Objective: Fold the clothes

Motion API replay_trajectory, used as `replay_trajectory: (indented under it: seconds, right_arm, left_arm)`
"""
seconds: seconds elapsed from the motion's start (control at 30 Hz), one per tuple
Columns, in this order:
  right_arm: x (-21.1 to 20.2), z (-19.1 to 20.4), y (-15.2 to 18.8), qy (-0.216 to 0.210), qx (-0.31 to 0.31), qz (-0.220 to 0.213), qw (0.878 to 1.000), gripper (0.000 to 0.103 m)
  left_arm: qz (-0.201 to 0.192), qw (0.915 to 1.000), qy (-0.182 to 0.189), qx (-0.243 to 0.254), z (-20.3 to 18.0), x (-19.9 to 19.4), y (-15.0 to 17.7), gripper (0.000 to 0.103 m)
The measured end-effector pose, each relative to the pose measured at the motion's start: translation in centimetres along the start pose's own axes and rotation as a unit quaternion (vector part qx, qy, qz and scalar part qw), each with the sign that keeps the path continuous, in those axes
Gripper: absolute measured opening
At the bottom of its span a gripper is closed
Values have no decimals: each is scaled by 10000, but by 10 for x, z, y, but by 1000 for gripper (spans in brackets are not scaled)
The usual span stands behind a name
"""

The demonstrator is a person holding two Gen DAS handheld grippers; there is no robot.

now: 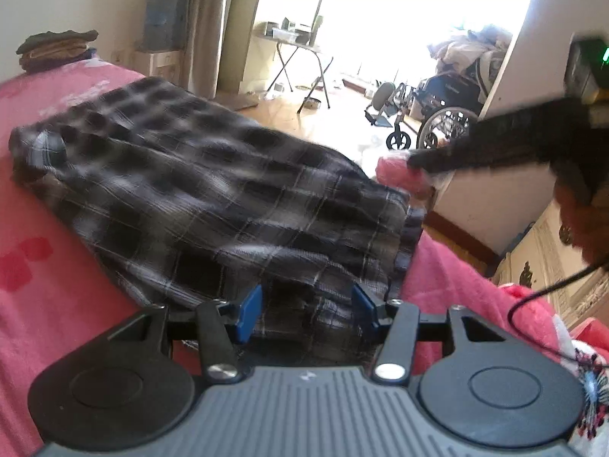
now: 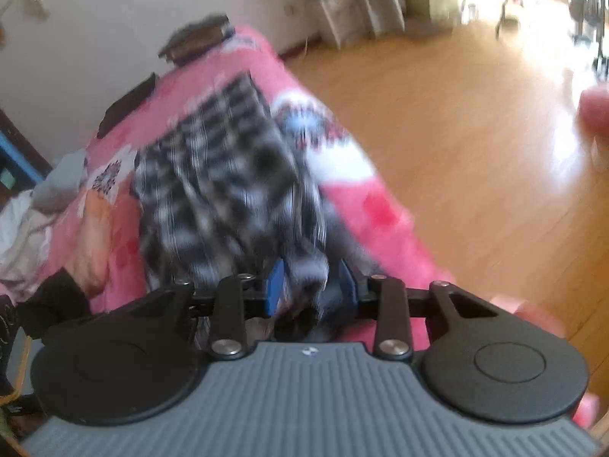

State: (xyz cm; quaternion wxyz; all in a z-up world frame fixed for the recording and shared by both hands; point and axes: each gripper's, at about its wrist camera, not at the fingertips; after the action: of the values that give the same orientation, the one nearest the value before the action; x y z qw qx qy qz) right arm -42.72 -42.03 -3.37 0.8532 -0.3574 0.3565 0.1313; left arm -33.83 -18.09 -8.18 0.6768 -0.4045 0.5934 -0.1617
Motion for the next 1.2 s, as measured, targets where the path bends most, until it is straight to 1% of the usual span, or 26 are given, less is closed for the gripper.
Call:
replay_trajectory:
  seconds: [0.07, 0.1, 0.17, 0.2, 0.27, 0.3, 0.37, 0.43, 0.47, 0.53, 0.6, 0.67, 0.7, 0.73, 0.8, 0.83, 0.9, 0.93, 1.0, 1.07, 1.1, 1.13, 1.2]
  right_arm:
    - [-4, 16, -1, -85, -447, -226, 9987, 31]
    - [-2, 24, 2, -195, -698, -299, 9969, 31]
    - [8, 35, 10, -387, -1054, -287, 9933, 31]
    - [16, 38, 14, -448, -1183, -223, 9917, 29]
    - [41, 35, 27, -297, -1304, 67, 9910, 29]
    - [56, 31, 36, -112, -1418, 247, 9895, 28]
    - [62, 30, 46, -36, -1683, 116, 9857, 28]
    - [55, 39, 41, 11, -1762, 100, 9843, 29]
    - [49, 44, 38, -72, -1801, -1, 9836, 29]
    - [38, 50, 35, -293, -1848, -216, 9821, 29]
    - [35, 49, 34, -341, -1750, -303, 9835, 29]
    - [34, 46, 34, -327, -1584, -363, 9862, 29]
    - [30, 45, 33, -408, -1428, -412, 9881, 29]
    - [23, 45, 30, -589, -1289, -500, 9886, 29]
    - [7, 50, 21, -961, -1125, -724, 9863, 29]
    - [-3, 58, 14, -1100, -1163, -864, 9833, 29]
    - [-22, 74, 0, -1371, -1241, -1126, 9763, 29]
    - [-31, 84, -7, -1489, -1288, -1211, 9729, 30]
    - [-48, 103, -21, -1708, -1381, -1378, 9658, 30]
    - [-61, 124, -32, -1841, -1533, -1483, 9595, 32]
    - [-63, 136, -37, -1878, -1610, -1472, 9577, 36]
    - [-65, 149, -43, -1912, -1699, -1442, 9559, 43]
    - [-60, 178, -56, -1957, -1953, -1289, 9523, 48]
  left_arm:
    - [134, 9999, 40, -65, -2, 6, 3, 53]
    - [167, 9997, 76, -129, -2, 7, 6, 53]
    - [201, 9993, 146, -261, 2, 7, 10, 54]
    - [192, 9991, 184, -332, 5, 6, 12, 54]
    - [171, 9981, 294, -506, 11, 5, 14, 54]
    - [160, 9972, 353, -635, 16, 4, 14, 54]
    - [126, 9958, 381, -824, 24, -1, 15, 54]
    - [92, 9944, 374, -979, 34, -8, 16, 54]
    - [120, 9941, 323, -1033, 38, -12, 14, 54]
    - [10, 9947, -44, -1029, 58, -46, -8, 53]
    - [-103, 9939, -415, -1021, 78, -81, -30, 53]
    - [-216, 9915, -785, -1012, 98, -116, -53, 53]
    - [-272, 9898, -970, -1007, 107, -133, -64, 53]
    - [-329, 9877, -1155, -1001, 117, -151, -75, 54]
    - [-370, 9767, -1785, -1135, 145, -203, -118, 55]
    - [-385, 9715, -2027, -1171, 158, -228, -141, 60]
    - [-417, 9586, -2587, -1111, 179, -281, -185, 63]
    - [-417, 9490, -2935, -1070, 187, -302, -203, 64]
    - [-472, 9260, -3596, -1048, 202, -340, -235, 68]
    - [-631, 9092, -3953, -1142, 213, -364, -255, 70]
    - [-711, 9025, -4068, -1223, 219, -369, -259, 72]
    - [-790, 8955, -4180, -1306, 224, -374, -263, 75]
    - [-780, 8924, -4191, -1478, 236, -362, -254, 79]
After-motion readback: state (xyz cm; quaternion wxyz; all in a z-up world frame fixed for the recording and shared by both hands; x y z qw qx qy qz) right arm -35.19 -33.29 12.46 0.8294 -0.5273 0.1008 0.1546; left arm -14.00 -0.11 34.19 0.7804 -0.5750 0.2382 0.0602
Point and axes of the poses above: each gripper's, at about its wrist camera, not at the fingertips, and x roughly the way its jaws point, z to its left, y to its underside, and after that the axes turned 15 degrees about x, right-handed
